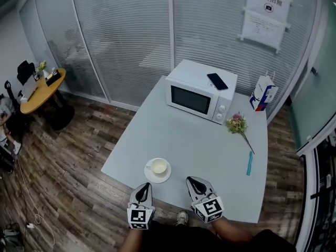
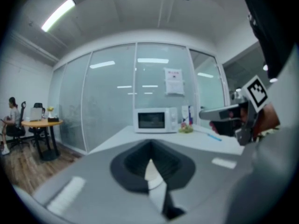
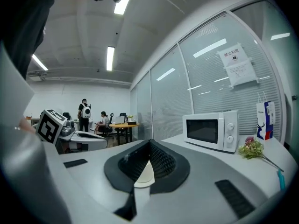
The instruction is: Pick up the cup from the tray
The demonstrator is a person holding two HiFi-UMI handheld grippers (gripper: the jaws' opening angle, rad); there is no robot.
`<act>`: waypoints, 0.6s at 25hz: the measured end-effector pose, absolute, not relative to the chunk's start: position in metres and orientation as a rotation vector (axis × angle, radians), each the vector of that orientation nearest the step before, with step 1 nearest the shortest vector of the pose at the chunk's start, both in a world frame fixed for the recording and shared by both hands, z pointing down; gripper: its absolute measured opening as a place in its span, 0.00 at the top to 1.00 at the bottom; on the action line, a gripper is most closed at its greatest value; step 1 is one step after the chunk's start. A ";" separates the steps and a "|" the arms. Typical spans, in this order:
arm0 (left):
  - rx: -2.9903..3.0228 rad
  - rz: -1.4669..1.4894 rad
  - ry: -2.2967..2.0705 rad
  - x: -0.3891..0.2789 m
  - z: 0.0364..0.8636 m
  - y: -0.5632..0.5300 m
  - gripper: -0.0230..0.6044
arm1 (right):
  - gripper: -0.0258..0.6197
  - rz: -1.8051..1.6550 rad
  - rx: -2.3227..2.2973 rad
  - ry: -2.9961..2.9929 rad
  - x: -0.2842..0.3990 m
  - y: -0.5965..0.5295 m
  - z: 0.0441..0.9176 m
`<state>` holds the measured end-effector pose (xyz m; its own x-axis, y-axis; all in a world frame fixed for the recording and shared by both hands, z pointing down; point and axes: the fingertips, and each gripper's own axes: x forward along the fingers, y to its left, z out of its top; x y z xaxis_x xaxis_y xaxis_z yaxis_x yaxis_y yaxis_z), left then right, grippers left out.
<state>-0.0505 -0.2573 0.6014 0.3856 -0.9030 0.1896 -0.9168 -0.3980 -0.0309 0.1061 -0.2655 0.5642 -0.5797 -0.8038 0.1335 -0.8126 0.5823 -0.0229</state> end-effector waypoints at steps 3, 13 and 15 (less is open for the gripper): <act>2.519 0.291 -1.680 -0.049 0.613 -0.265 0.97 | 0.95 0.149 1.337 -2.689 0.105 -0.270 0.578; 2.465 0.343 -1.663 -0.037 0.666 -0.300 0.61 | 0.95 0.232 1.262 -2.658 0.097 -0.290 0.618; 2.458 0.374 -1.628 -0.031 0.681 -0.308 0.47 | 0.95 0.242 1.249 -2.652 0.097 -0.292 0.625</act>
<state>-0.0310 -0.3085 0.6811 0.3726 -0.8786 0.2988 -0.9210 -0.3897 0.0025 0.0967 -0.2923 0.6252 -0.6230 -0.7419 0.2481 -0.7745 0.6295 -0.0624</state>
